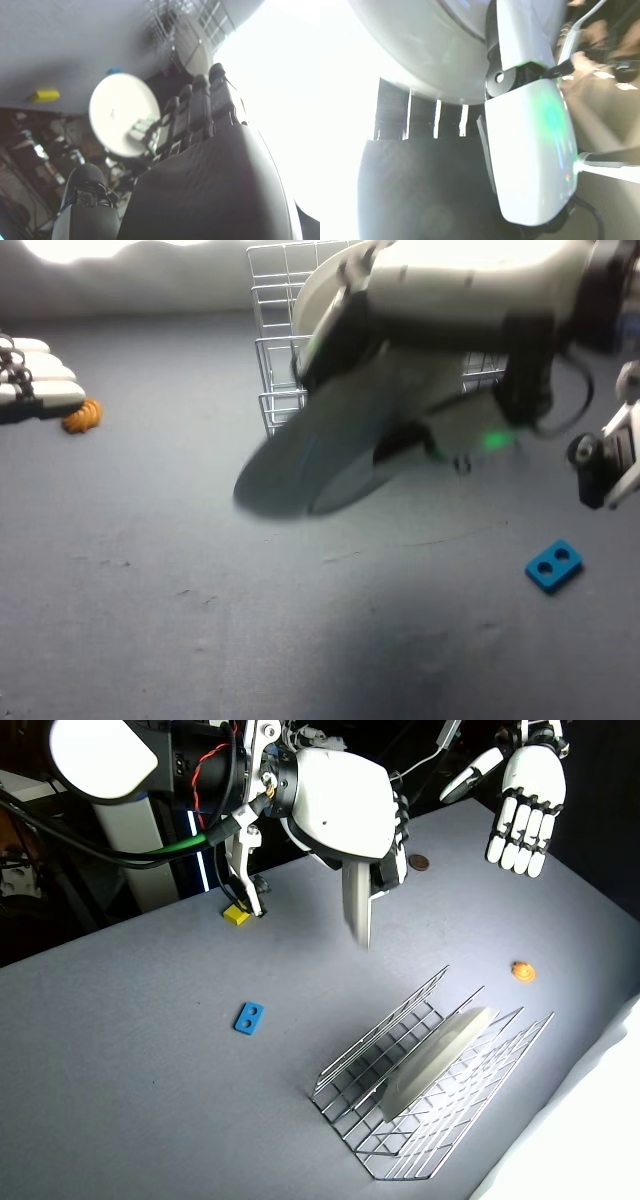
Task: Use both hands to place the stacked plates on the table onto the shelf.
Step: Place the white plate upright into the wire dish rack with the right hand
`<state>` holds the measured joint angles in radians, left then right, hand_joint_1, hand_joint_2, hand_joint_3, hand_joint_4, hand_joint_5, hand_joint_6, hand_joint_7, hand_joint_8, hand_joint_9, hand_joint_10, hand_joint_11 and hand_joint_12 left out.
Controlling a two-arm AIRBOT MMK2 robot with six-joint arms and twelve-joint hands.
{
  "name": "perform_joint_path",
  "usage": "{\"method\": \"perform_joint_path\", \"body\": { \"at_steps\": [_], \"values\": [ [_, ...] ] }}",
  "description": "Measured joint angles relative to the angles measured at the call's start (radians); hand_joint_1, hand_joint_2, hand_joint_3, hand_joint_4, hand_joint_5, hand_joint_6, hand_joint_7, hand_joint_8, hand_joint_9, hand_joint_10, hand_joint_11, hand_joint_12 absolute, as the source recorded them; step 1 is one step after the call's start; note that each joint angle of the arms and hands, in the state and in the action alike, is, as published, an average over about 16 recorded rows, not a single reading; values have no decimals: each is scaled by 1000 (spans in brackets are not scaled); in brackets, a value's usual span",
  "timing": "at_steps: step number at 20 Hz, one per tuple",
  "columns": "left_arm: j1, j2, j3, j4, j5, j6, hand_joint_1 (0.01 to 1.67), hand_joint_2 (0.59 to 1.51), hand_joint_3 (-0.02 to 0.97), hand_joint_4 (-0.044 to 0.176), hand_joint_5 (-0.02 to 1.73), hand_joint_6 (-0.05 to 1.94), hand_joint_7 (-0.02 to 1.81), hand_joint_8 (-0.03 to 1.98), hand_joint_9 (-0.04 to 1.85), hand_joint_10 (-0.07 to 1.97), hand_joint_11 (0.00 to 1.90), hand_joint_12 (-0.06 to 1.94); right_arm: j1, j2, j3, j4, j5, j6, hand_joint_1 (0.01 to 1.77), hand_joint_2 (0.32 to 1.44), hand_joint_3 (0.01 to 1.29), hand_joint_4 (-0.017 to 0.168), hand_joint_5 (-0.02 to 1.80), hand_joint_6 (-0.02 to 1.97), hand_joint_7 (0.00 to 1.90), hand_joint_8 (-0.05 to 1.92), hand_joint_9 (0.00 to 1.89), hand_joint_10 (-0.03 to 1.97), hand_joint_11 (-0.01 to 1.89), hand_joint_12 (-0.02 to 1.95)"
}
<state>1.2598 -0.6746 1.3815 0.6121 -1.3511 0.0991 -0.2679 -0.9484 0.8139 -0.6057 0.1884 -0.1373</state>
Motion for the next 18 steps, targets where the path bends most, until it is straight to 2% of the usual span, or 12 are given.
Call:
{"method": "perform_joint_path", "body": {
  "at_steps": [5,9,13,18],
  "values": [
    [4,0,15,59,-88,1,14,1088,21,-2,18,14,19,-1,22,9,17,14,68,7,52,9,-78,137,1374,964,13,-3,948,964,1073,830,1025,975,882,1106],
    [-3,1,27,110,-137,2,14,1085,21,-2,18,14,19,0,21,9,17,13,101,8,95,20,-105,199,1377,964,13,-3,950,947,1074,820,1019,980,882,1110],
    [-25,1,40,163,-152,4,15,1082,21,-2,17,14,20,0,20,9,17,14,120,1,134,35,-117,218,1378,970,12,-5,951,931,1079,808,1011,989,879,1115],
    [-75,0,53,226,-139,3,15,1085,21,-2,17,14,20,-1,19,9,17,14,130,-12,177,55,-122,220,1380,981,12,-7,953,912,1094,782,1012,979,886,1113]
  ]
}}
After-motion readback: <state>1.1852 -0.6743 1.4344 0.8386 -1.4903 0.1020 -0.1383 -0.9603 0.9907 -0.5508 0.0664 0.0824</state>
